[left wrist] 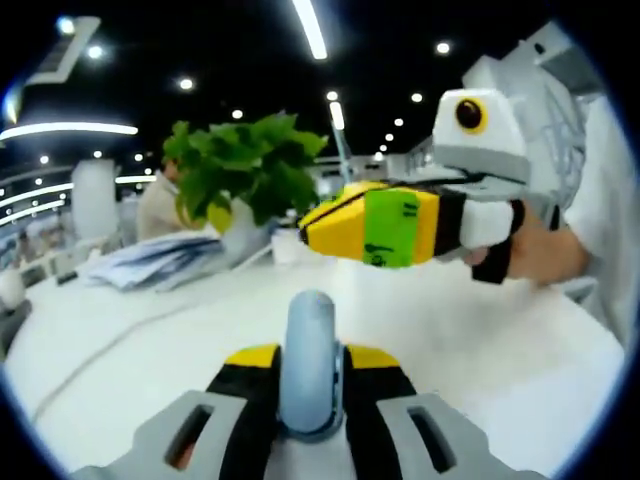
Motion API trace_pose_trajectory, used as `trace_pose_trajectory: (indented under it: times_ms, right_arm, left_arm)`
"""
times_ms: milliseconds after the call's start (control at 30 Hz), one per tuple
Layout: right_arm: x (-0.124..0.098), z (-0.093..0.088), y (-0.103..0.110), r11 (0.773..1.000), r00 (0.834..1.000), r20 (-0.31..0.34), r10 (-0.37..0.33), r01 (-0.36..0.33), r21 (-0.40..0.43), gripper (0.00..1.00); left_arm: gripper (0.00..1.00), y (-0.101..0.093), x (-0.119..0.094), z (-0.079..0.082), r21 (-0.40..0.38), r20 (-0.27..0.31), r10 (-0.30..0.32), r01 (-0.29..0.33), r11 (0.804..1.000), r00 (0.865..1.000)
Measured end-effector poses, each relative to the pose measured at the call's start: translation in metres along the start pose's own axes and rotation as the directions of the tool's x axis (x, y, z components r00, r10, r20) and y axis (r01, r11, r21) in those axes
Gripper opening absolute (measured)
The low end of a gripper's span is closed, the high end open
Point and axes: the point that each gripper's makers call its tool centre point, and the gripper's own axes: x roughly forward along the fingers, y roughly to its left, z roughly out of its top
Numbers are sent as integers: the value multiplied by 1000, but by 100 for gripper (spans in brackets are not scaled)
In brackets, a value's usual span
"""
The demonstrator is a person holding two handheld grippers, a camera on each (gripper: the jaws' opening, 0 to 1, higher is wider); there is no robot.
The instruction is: Pick up the paper insert the paper into the punch align the paper edges press the punch to punch holes
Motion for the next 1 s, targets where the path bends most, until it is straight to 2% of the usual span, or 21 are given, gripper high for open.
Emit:
trace_pose_trajectory:
  times_ms: [233, 267, 300, 333, 500, 533, 600, 700, 733, 767, 833, 967, 1000]
  right_arm:
    - [2, -15, -1, 999, 999, -43, -2, 4, 43, 4]
    - [3, -12, -1, 1000, 1000, -25, 0, 0, -10, 4]
    - [0, -14, 2, 1000, 998, -58, -5, 6, 21, 3]
    - [3, -16, 0, 1000, 998, -70, -4, 5, 15, 3]
    - [1, -16, 1, 1000, 995, -96, -7, 8, 15, 2]
    - [-1, -23, -1, 1000, 992, -129, -12, 16, 25, 2]
    - [-5, -25, -1, 998, 994, -107, -7, 14, 66, 1]
    - [-8, -31, -1, 996, 993, -120, -14, 24, 85, 1]
    - [-7, -39, -4, 993, 991, -132, -16, 32, 117, 1]
    - [-8, -47, -4, 986, 989, -150, -9, 34, 166, 1]
    - [-10, -52, -5, 964, 992, -127, 18, 17, 267, 1]
    - [-10, -55, -5, 944, 992, -119, 32, 9, 330, 1]
    - [-10, -56, -13, 945, 992, -120, 33, 8, 326, 1]
  left_arm:
    - [26, -3, 0, 0, -1, 0, -1, 1, 1000, 1000]
    - [26, -3, 0, 0, -1, 0, -2, 2, 1000, 1000]
    - [26, -3, 0, 0, 0, -1, -2, 2, 1000, 1000]
    - [26, -4, -1, 0, 2, 0, -2, 2, 1000, 1000]
    - [26, -3, -1, -1, 3, -1, -2, 2, 1000, 1000]
    - [26, -3, -1, -1, 3, -1, -2, 2, 1000, 1000]
    - [26, -3, -1, -1, 4, -2, -2, 2, 1000, 1000]
    - [26, -4, -1, -1, 7, -3, -3, 3, 1000, 1000]
    - [26, -4, -1, -1, 7, -3, -2, 2, 1000, 1000]
    - [26, -4, -1, -1, 7, -3, -2, 2, 1000, 1000]
    - [26, -4, -1, -2, 8, -4, -2, 2, 1000, 1000]
    - [26, -5, -1, -1, 9, -3, -3, 3, 1000, 1000]
    - [26, -5, 0, -1, 10, -3, -3, 3, 1000, 1000]
